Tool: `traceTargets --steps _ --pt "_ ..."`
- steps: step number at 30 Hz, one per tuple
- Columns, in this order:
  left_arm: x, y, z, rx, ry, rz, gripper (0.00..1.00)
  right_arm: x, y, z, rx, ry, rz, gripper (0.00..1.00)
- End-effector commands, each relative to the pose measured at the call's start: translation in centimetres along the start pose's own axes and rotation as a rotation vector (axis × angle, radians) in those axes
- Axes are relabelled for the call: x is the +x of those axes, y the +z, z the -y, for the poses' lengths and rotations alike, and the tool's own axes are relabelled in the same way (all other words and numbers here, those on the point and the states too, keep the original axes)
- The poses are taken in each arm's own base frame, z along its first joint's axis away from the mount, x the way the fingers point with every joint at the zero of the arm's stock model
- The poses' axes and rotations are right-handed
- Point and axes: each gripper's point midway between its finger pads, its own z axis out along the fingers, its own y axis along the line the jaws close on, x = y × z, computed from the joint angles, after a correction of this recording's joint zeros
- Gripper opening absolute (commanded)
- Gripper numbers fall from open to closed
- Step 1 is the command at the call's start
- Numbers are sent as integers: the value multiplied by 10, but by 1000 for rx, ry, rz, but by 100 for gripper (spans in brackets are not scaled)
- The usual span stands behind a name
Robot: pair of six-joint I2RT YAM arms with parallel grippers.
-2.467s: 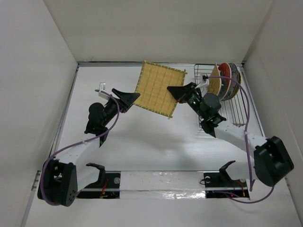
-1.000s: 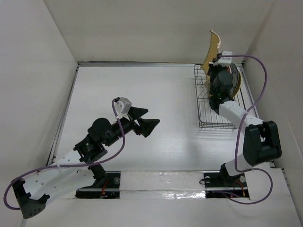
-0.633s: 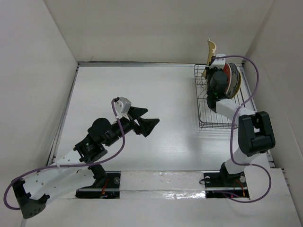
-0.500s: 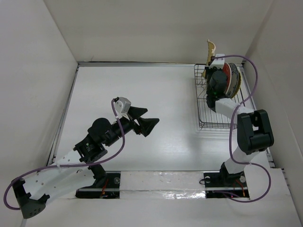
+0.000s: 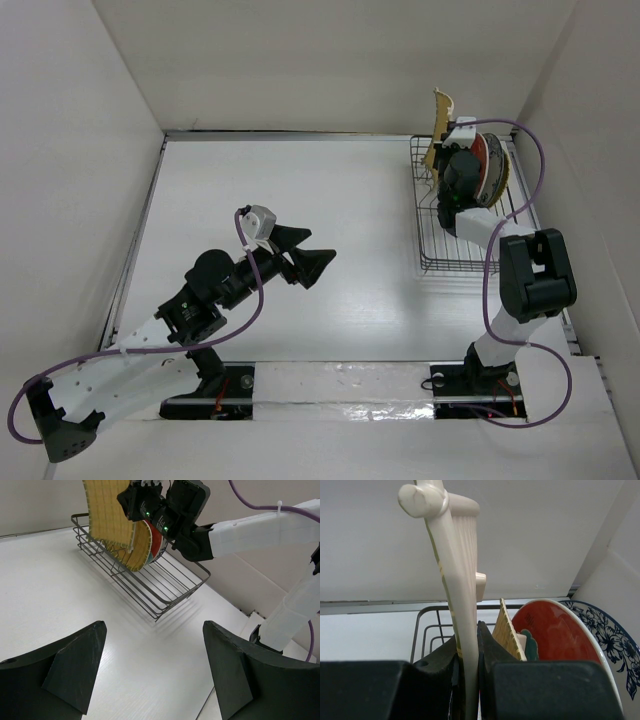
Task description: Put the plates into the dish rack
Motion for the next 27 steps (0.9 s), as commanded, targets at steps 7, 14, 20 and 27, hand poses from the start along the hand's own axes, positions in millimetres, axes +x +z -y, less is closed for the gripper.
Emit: traceTargets --steps 7,14,20,27 --pt "-12 -2 5 19 3 50 75 -16 -2 8 19 75 94 18" --pt "-11 -2 4 18 0 49 75 -3 -11 14 44 80 87 26" --pt "-12 -2 5 19 -1 50 75 -1 -20 16 62 89 85 30" --pt "-12 -3 6 25 -1 51 75 -4 -36 23 98 133 85 44"
